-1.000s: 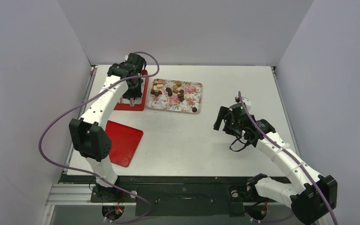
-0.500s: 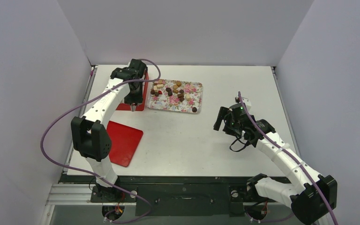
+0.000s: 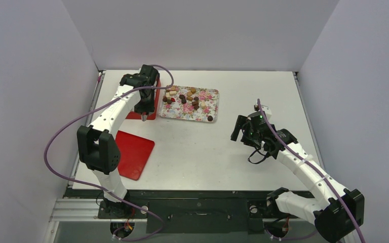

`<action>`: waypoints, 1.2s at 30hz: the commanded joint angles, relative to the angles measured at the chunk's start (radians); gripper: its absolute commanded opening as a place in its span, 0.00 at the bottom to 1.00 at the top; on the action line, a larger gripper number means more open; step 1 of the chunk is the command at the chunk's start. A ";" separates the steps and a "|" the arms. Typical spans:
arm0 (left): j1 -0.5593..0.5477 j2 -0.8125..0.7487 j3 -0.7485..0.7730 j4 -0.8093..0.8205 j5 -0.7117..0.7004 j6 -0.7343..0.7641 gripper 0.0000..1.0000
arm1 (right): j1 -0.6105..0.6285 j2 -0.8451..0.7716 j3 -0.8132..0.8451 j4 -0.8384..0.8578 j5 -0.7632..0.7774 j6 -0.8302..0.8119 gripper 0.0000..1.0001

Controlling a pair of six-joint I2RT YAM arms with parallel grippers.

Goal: Pack the chocolate
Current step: Place the fake chocolate in the packing box.

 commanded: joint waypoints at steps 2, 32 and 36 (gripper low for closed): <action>0.005 -0.056 0.015 0.037 -0.001 0.003 0.32 | -0.007 -0.016 -0.007 0.037 0.009 0.008 0.89; 0.006 -0.068 0.125 0.002 -0.038 -0.003 0.37 | -0.005 -0.020 0.017 0.035 0.008 0.005 0.89; 0.004 -0.056 0.169 -0.005 -0.039 -0.005 0.37 | -0.005 -0.018 0.031 0.030 0.016 0.003 0.89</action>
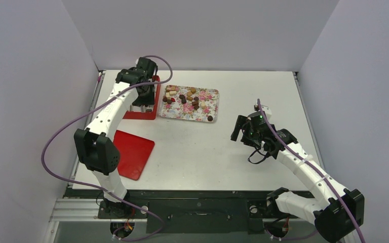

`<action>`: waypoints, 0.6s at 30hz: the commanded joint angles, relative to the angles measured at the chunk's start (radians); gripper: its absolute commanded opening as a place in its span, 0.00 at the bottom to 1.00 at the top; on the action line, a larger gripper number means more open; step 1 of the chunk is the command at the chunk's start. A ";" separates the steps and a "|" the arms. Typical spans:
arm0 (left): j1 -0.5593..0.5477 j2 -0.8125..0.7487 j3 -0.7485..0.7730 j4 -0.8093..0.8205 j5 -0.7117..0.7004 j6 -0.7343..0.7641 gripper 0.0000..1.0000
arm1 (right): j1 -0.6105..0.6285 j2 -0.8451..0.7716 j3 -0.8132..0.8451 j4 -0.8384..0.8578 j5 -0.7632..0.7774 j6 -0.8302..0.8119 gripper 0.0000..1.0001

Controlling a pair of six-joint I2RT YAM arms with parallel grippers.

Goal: Pack the chocolate
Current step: Place the fake chocolate in the packing box.

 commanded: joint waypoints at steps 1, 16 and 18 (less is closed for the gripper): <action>0.003 -0.042 0.094 0.001 -0.023 -0.006 0.37 | -0.006 -0.019 0.033 0.028 0.017 0.004 0.89; -0.230 0.067 0.343 -0.016 -0.001 -0.064 0.37 | -0.007 -0.157 0.128 -0.044 0.173 0.065 0.89; -0.279 0.092 0.371 -0.001 0.007 -0.075 0.37 | -0.007 -0.186 0.138 -0.060 0.201 0.078 0.89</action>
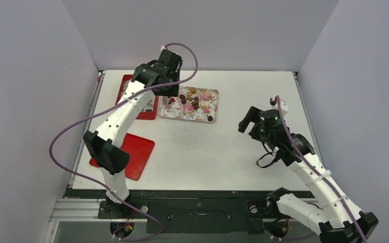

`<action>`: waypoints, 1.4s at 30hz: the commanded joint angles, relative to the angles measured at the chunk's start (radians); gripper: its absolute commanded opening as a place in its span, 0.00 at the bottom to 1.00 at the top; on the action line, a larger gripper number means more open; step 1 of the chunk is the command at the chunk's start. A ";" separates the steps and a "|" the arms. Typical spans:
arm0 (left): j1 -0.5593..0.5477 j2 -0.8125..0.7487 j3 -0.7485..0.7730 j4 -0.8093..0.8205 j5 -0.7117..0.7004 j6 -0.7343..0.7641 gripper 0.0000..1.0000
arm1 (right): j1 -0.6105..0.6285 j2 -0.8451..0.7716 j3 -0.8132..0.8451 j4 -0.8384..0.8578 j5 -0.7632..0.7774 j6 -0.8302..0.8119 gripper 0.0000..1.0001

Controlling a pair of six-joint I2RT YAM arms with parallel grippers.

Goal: Pack the chocolate
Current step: Place the clamp at the center of the board.

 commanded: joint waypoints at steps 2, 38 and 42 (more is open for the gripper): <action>-0.119 0.059 0.085 0.059 0.025 -0.047 0.37 | -0.008 -0.083 0.066 -0.053 0.123 0.051 0.89; -0.468 0.445 -0.179 0.972 0.078 -0.036 0.39 | -0.008 -0.326 0.134 -0.220 0.283 0.163 0.89; -0.471 0.486 -0.177 0.973 0.086 -0.040 0.49 | -0.008 -0.310 0.125 -0.220 0.274 0.159 0.89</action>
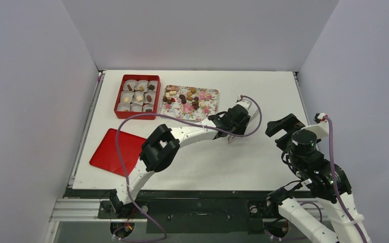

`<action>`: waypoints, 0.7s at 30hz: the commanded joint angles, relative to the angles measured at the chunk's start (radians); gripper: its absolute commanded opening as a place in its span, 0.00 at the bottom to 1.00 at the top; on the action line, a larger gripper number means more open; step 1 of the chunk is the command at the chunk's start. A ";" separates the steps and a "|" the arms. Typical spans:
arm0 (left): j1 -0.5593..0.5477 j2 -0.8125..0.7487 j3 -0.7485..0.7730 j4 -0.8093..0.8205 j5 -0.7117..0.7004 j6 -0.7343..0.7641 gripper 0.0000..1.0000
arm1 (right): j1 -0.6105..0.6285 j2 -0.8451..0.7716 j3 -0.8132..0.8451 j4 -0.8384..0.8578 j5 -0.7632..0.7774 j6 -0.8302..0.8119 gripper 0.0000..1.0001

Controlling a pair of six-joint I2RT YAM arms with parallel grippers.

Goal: Pack the chocolate
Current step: Place the clamp at the center of the board.

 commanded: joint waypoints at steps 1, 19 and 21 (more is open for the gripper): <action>0.001 0.020 0.024 0.089 -0.012 0.002 0.55 | -0.007 0.031 0.022 0.001 -0.011 -0.018 0.89; 0.001 -0.035 0.051 0.072 0.003 0.043 0.96 | -0.008 0.037 0.071 -0.012 -0.015 -0.041 0.89; 0.006 -0.065 0.061 0.070 0.001 0.053 0.96 | -0.009 0.041 0.083 -0.013 -0.020 -0.044 0.89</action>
